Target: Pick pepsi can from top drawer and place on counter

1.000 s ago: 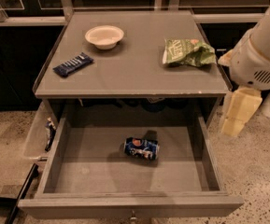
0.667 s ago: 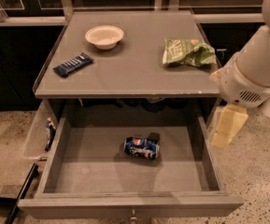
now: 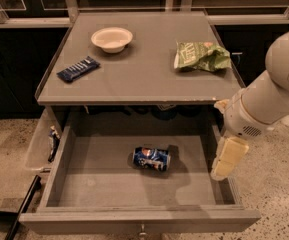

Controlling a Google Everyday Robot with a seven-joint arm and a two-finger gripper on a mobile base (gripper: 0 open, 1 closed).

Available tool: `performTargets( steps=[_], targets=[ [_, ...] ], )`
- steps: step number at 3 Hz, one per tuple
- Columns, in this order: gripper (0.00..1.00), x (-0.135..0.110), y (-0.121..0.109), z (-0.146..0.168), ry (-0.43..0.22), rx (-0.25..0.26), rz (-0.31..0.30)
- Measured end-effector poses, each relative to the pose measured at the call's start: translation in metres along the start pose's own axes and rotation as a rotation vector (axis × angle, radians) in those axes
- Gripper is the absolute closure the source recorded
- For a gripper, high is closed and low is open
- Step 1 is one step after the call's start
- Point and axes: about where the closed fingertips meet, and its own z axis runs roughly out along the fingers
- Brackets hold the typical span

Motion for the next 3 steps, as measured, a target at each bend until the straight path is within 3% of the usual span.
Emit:
performTargets(
  steps=[1, 2, 3],
  targets=[
    [0.00, 0.006, -0.001, 0.035, -0.041, -0.018, 0.006],
    [0.00, 0.006, -0.001, 0.037, -0.044, -0.022, 0.012],
    [0.00, 0.014, -0.004, 0.064, -0.061, -0.038, 0.063]
  ],
)
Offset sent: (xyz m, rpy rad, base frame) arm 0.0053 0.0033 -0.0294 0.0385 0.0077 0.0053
